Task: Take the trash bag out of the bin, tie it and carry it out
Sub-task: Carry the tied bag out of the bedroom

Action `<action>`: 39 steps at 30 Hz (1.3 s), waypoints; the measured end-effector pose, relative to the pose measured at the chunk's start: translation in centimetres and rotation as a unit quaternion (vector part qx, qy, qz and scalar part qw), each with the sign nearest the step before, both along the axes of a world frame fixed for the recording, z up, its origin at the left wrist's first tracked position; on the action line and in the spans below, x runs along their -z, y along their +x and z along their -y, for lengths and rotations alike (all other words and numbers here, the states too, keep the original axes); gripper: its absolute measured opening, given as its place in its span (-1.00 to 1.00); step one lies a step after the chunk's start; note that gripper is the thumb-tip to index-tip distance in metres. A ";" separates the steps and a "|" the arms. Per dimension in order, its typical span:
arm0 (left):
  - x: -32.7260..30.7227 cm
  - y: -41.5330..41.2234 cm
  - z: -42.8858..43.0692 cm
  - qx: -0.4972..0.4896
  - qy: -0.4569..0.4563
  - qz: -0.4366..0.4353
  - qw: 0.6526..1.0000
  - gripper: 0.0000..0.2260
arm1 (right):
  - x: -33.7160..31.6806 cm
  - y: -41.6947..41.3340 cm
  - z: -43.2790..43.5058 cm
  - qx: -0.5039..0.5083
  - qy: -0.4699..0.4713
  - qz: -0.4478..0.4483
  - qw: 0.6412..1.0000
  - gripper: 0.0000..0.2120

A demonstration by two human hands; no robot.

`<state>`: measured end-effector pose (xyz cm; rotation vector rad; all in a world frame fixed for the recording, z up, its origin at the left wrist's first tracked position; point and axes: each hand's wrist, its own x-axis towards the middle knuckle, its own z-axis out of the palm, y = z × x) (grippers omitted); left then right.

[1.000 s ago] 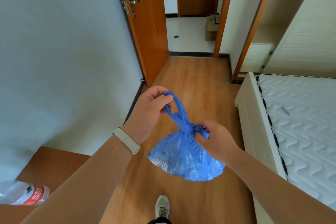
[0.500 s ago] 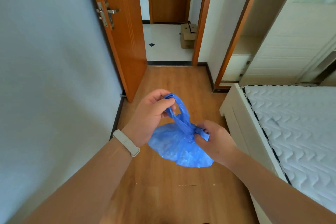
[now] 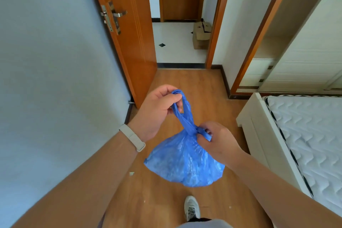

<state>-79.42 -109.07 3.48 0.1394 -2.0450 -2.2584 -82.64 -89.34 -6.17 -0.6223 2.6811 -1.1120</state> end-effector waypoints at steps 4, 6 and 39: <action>-0.5 -6.0 0.4 -0.021 -0.015 -0.008 1.000 -0.85 | -0.1 -6.5 1.3 -0.003 -0.025 0.006 1.000 -0.90; -0.8 -9.0 0.4 -0.022 -0.022 -0.012 0.999 -0.85 | -0.3 -9.9 1.6 -0.009 -0.030 -0.003 1.000 -0.88; -0.8 -47.1 26.3 0.109 0.020 -0.020 0.994 -0.88 | -2.7 -44.2 24.0 0.113 0.029 -0.075 0.990 -0.88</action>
